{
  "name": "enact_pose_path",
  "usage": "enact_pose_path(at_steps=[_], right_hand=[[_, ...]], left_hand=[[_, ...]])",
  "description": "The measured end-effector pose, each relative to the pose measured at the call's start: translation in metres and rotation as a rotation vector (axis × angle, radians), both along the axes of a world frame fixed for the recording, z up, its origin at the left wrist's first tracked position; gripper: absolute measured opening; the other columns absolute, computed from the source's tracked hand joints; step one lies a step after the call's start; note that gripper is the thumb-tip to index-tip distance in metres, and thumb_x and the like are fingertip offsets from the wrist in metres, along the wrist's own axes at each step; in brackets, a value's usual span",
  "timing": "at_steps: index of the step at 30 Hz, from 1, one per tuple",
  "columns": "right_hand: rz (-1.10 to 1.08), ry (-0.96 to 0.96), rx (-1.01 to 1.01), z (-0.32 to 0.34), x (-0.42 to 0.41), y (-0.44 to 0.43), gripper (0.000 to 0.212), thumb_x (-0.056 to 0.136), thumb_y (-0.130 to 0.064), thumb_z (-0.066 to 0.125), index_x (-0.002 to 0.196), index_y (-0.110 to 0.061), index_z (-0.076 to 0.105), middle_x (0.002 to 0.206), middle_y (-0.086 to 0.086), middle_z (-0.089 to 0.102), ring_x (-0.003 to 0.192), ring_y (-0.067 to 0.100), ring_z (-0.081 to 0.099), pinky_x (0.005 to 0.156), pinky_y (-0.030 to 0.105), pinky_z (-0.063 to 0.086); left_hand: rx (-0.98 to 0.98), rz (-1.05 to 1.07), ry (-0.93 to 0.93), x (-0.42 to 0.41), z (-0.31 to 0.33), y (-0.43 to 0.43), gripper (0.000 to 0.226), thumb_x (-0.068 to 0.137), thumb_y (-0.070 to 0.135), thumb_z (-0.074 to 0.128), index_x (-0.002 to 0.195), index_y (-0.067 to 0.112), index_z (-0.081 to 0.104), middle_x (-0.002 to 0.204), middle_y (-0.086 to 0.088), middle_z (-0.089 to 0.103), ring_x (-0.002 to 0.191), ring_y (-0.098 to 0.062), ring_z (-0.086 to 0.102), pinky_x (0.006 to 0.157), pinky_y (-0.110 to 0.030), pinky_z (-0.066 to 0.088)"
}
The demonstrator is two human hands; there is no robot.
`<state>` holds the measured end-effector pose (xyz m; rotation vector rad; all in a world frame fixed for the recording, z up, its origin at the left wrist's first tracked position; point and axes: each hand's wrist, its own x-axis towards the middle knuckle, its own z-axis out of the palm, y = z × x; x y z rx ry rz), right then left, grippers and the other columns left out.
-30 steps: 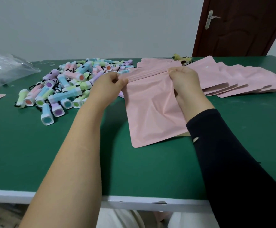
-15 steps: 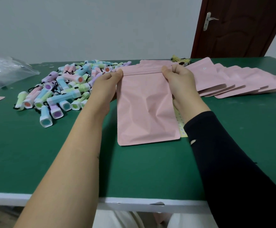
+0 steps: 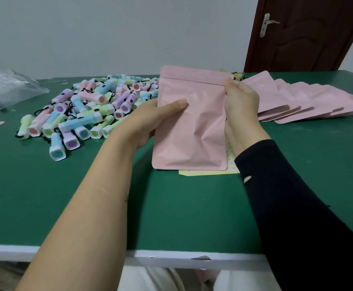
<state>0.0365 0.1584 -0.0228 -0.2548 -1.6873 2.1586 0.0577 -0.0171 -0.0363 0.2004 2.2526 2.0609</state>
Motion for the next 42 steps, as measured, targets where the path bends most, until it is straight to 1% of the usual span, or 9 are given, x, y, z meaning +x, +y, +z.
enact_pose_path(at_steps=[3,5,9,18,25,30,34,38,42], right_hand=[[0.049,-0.004,-0.132,0.001,-0.002,0.004,0.03,0.098,-0.019,0.053,0.121,-0.002,0.065,0.117,0.008,0.068,0.105,0.024,0.065,0.097,0.038,0.051],[0.2,-0.05,-0.15,0.0,0.0,0.003,0.025,0.094,-0.023,0.06,0.109,-0.006,0.069,0.114,0.011,0.071,0.103,0.027,0.069,0.089,0.043,0.055],[0.506,-0.106,0.164,-0.006,0.007,-0.003,0.014,0.085,-0.025,0.074,0.09,-0.013,0.07,0.084,0.001,0.077,0.077,0.017,0.074,0.065,0.031,0.061],[0.379,-0.029,0.214,-0.011,0.008,-0.006,0.009,0.081,-0.016,0.078,0.079,-0.016,0.069,0.069,-0.007,0.073,0.062,0.01,0.071,0.061,0.027,0.06],[0.599,-0.157,0.38,-0.012,0.009,0.001,0.015,0.081,-0.024,0.077,0.093,-0.019,0.068,0.09,-0.005,0.074,0.075,0.011,0.068,0.059,0.025,0.056],[0.542,-0.126,0.362,-0.015,0.01,-0.001,0.011,0.08,-0.015,0.078,0.084,-0.016,0.068,0.069,-0.011,0.069,0.052,0.0,0.058,0.051,0.016,0.049],[0.543,-0.117,0.322,-0.016,0.009,0.0,0.013,0.081,-0.014,0.078,0.09,-0.015,0.069,0.076,-0.008,0.071,0.056,-0.001,0.064,0.053,0.016,0.052],[0.592,-0.116,0.271,-0.015,0.01,-0.001,0.013,0.081,-0.006,0.076,0.089,-0.013,0.068,0.078,-0.003,0.071,0.059,0.003,0.066,0.055,0.016,0.052],[0.541,-0.069,0.338,-0.016,0.012,-0.004,0.012,0.081,-0.003,0.075,0.086,-0.012,0.067,0.074,-0.003,0.069,0.05,0.0,0.062,0.051,0.015,0.05]], left_hand=[[-0.019,0.035,0.005,-0.001,-0.001,-0.002,0.03,0.08,0.037,0.077,0.102,0.017,0.071,0.099,-0.001,0.077,0.086,-0.018,0.074,0.07,-0.028,0.058],[0.039,0.138,0.027,-0.004,-0.002,-0.001,0.02,0.085,0.03,0.075,0.099,0.017,0.071,0.094,0.001,0.077,0.082,-0.016,0.074,0.068,-0.027,0.057],[0.183,0.257,0.044,-0.008,-0.004,-0.004,0.018,0.088,0.023,0.073,0.105,0.017,0.069,0.097,0.001,0.077,0.089,-0.018,0.074,0.077,-0.032,0.059],[0.223,0.154,-0.088,-0.005,-0.004,0.002,0.02,0.087,0.02,0.072,0.105,0.013,0.068,0.093,-0.002,0.077,0.081,-0.017,0.074,0.066,-0.028,0.059],[0.376,0.313,-0.047,-0.008,-0.004,-0.004,0.01,0.092,0.018,0.068,0.102,0.016,0.067,0.088,0.002,0.077,0.079,-0.016,0.075,0.066,-0.031,0.06],[0.431,0.319,-0.071,-0.008,-0.002,-0.002,0.004,0.092,0.014,0.067,0.096,0.014,0.068,0.083,0.0,0.077,0.075,-0.016,0.075,0.068,-0.032,0.06],[0.425,0.266,-0.099,-0.005,-0.002,0.002,0.022,0.091,0.005,0.065,0.113,0.008,0.066,0.102,-0.008,0.076,0.088,-0.023,0.074,0.068,-0.036,0.061],[0.467,0.259,-0.101,-0.004,-0.001,0.004,0.015,0.094,0.0,0.058,0.105,0.007,0.065,0.091,-0.006,0.077,0.079,-0.022,0.075,0.059,-0.035,0.06],[0.403,0.279,-0.125,-0.003,-0.002,0.006,0.028,0.09,0.002,0.064,0.118,0.002,0.063,0.109,-0.013,0.073,0.096,-0.027,0.072,0.073,-0.039,0.061]])
